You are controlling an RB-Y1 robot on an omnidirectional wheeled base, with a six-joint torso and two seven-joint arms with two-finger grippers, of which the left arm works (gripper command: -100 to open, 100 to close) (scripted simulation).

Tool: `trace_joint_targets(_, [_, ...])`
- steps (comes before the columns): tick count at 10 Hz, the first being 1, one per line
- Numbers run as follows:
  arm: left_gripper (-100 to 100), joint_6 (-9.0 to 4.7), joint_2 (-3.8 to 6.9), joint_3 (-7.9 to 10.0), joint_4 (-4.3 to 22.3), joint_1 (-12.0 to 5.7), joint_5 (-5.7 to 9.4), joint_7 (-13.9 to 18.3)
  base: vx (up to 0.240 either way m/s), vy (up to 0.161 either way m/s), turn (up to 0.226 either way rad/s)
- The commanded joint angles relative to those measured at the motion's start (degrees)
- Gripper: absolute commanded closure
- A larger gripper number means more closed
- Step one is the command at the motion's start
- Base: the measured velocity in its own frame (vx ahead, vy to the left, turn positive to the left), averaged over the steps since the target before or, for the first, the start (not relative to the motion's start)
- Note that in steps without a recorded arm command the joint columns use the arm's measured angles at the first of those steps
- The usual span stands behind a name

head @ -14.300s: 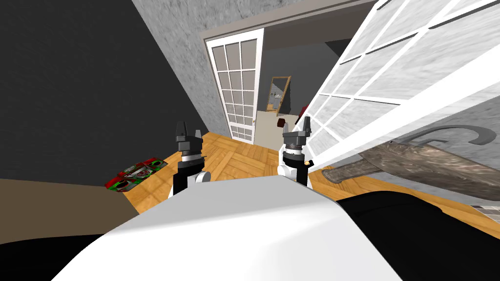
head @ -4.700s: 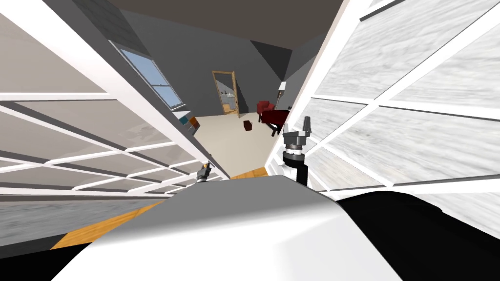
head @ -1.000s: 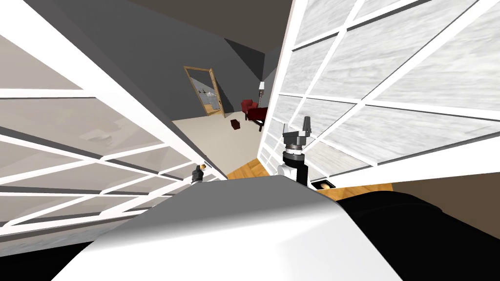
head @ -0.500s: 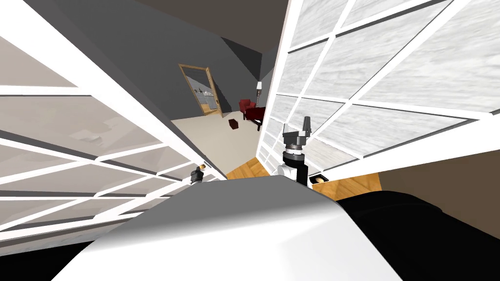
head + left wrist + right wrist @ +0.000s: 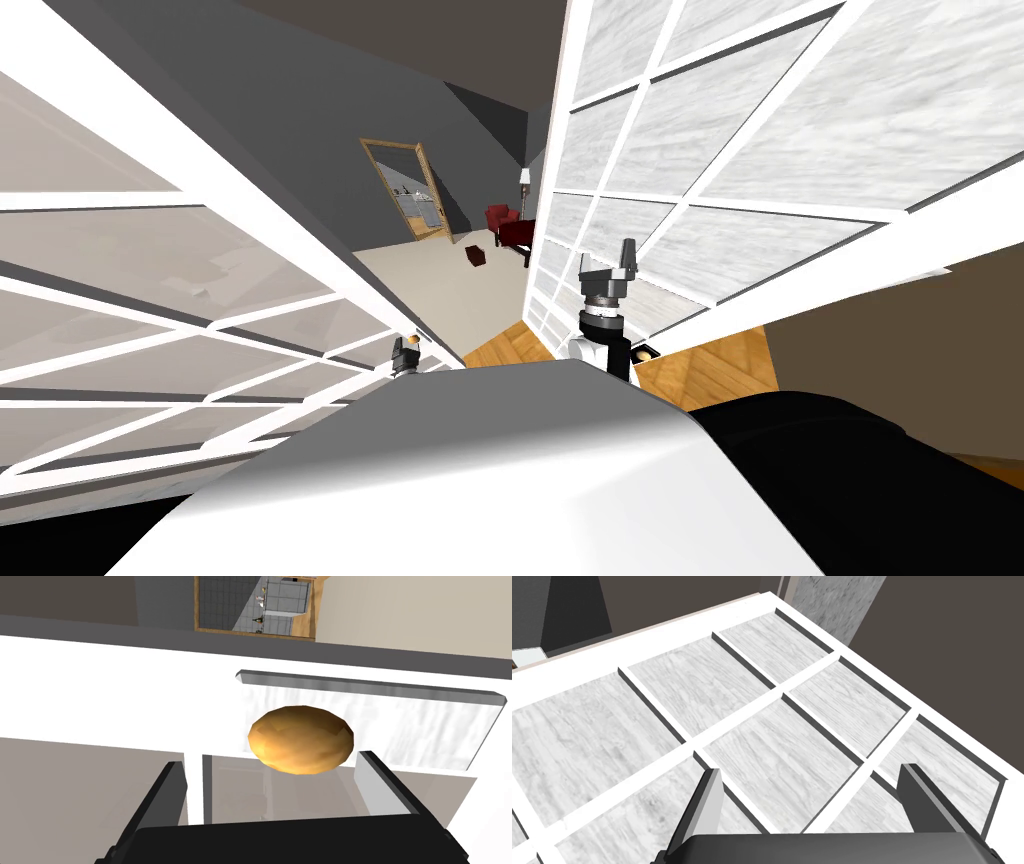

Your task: Pull the door open

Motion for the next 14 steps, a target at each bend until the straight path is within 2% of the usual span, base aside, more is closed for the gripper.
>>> trace_joint_targets(1, [-100,-0.14,-0.53,-0.32,0.1,-0.41,1.13,2.9,-0.072,-0.004,-0.067])
trace_joint_targets(2, [-100,-0.14,-0.53,-0.32,0.1,-0.41,1.13,3.5,-0.06,0.008,-0.022])
trace_joint_targets(4, [-100,-0.09,-1.28,-0.72,-0.2,-0.79,2.77,7.1,-0.067,0.008,-0.058])
trace_joint_targets(5, [-100,-0.09,-1.28,-0.72,-0.2,-0.79,2.77,7.8,-0.059,0.009,-0.029])
trace_joint_targets(7, [-100,-0.02,-2.12,-1.18,-0.4,-1.21,4.59,11.4,-0.073,0.004,-0.065])
trace_joint_targets(8, [-100,-0.02,-2.12,-1.18,-0.4,-1.21,4.59,12.4,-0.061,0.0,-0.028])
trace_joint_targets(9, [-100,0.01,-2.56,-1.41,-0.6,-1.43,5.55,14.4,-0.055,-0.001,-0.05])
trace_joint_targets(10, [-100,0.01,-2.56,-1.41,-0.6,-1.43,5.55,14.7,-0.043,0.003,-0.028])
trace_joint_targets(12, [-100,0.08,-3.49,-1.91,-0.9,-1.89,7.55,18.5,-0.059,0.003,-0.081])
trace_joint_targets(13, [-100,0.08,-3.49,-1.91,-0.9,-1.89,7.55,19.4,-0.072,0.004,-0.02])
trace_joint_targets(14, [-100,0.12,-3.96,-2.16,-1.1,-2.13,8.59,21.4,-0.066,0.003,-0.052])
